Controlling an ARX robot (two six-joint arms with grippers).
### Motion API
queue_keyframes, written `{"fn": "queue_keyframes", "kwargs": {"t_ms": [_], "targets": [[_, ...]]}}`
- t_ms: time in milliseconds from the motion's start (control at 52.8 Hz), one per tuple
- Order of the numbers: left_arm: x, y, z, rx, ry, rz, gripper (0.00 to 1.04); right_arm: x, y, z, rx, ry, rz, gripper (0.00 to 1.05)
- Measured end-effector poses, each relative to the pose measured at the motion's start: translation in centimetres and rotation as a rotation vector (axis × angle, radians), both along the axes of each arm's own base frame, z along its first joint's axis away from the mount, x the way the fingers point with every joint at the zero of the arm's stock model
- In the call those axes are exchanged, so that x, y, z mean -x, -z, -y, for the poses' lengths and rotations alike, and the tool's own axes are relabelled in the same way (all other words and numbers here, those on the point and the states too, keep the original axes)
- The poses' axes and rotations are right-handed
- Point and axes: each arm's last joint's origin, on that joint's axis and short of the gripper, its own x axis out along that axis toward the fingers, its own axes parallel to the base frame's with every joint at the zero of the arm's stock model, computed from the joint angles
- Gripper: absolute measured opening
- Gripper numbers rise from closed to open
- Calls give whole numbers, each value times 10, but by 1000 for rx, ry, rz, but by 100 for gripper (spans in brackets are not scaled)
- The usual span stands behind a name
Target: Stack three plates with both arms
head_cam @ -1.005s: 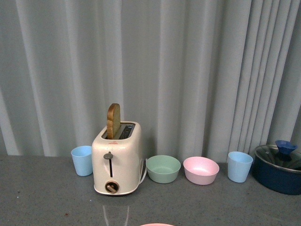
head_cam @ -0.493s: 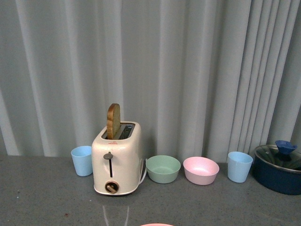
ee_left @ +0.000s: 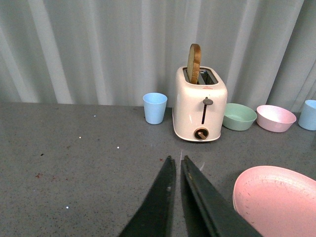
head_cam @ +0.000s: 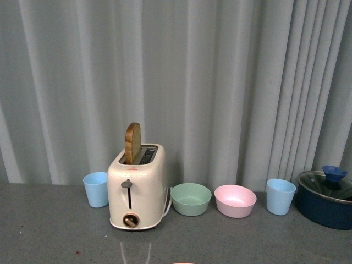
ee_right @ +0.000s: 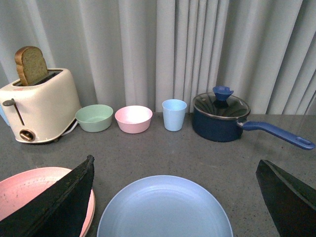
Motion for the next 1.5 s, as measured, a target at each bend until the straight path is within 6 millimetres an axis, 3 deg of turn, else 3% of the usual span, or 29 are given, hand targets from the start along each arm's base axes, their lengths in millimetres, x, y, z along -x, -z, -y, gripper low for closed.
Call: {"fn": "queue_keyframes", "kwargs": {"t_ms": [398,512,645,758,834,910,1081,1346,1498], "targets": [[0,0,0,0,0,1,81,0,0,0,-3,7,-3,97],[0,0,0,0,-3,1,99,-3,-5,1,-86,271,-185,97],[0,0,0,0,0,1,98,-30,-27,11,-127,358,-171,97],[0,0,0,0,0,1,98,-70,-44,31,-125,349,-171,97],[0,0,0,0,-1,1,98,-99,-44,45,-112,364,-230,97],[0,0,0,0,-1,1,98,-129,-30,62,-114,377,-363,97],[0,0,0,0,0,1,98,-167,9,91,-114,399,-615,97],[0,0,0,0,0,1,98,-171,75,95,-118,252,-897,97],[0,0,0,0,0,1,98,-170,94,91,-142,197,-931,97]]}}
